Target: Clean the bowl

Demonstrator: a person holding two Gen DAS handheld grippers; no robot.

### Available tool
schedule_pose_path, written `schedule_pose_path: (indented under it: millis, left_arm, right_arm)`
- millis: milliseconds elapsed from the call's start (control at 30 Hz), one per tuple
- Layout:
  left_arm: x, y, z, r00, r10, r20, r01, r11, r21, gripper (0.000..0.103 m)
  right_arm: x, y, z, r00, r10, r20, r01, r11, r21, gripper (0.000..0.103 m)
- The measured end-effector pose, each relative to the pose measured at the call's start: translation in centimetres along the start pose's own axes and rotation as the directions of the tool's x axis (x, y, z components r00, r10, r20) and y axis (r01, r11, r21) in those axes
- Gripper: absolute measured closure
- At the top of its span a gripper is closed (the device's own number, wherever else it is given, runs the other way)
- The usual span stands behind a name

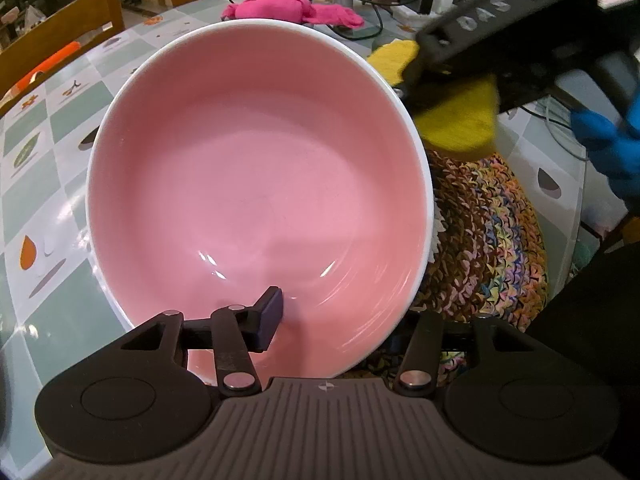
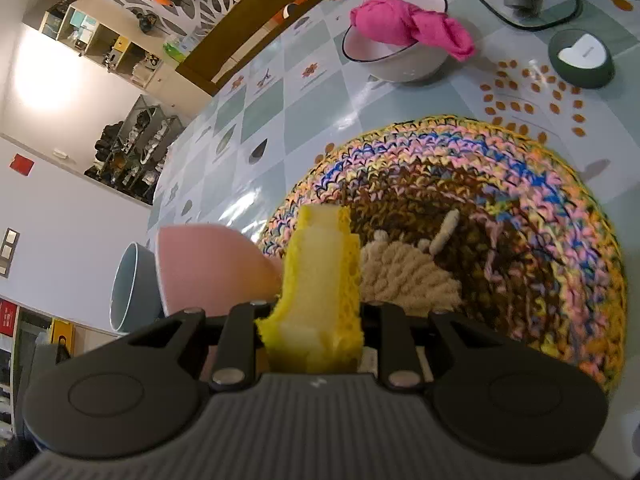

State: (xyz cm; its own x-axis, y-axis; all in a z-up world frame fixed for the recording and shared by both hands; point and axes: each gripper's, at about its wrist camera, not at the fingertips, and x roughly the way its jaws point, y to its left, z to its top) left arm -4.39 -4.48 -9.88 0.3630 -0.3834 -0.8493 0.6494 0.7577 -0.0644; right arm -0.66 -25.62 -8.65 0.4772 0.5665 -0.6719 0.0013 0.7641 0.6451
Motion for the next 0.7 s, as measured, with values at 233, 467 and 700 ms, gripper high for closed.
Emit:
schedule_pose_path:
  millis: [233, 467, 700]
  left_arm:
    - [0.0, -0.1, 0.1, 1.000, 0.006, -0.002, -0.006, 1.000, 0.009, 0.052]
    - [0.1, 0.0, -0.1, 1.000, 0.015, 0.003, -0.015, 1.000, 0.018, 0.052]
    - [0.2, -0.1, -0.2, 1.000, 0.015, 0.005, -0.015, 1.000, 0.023, 0.051]
  right_arm:
    - [-1.0, 0.1, -1.1, 1.000, 0.007, 0.018, -0.007, 1.000, -0.027, 0.079]
    - [-1.8, 0.3, -0.6, 0.997, 0.040, 0.071, -0.042, 0.999, 0.023, 0.079]
    - [-2.6, 1.5, 0.6, 0.982, 0.132, 0.132, -0.140, 0.989, 0.047, 0.079]
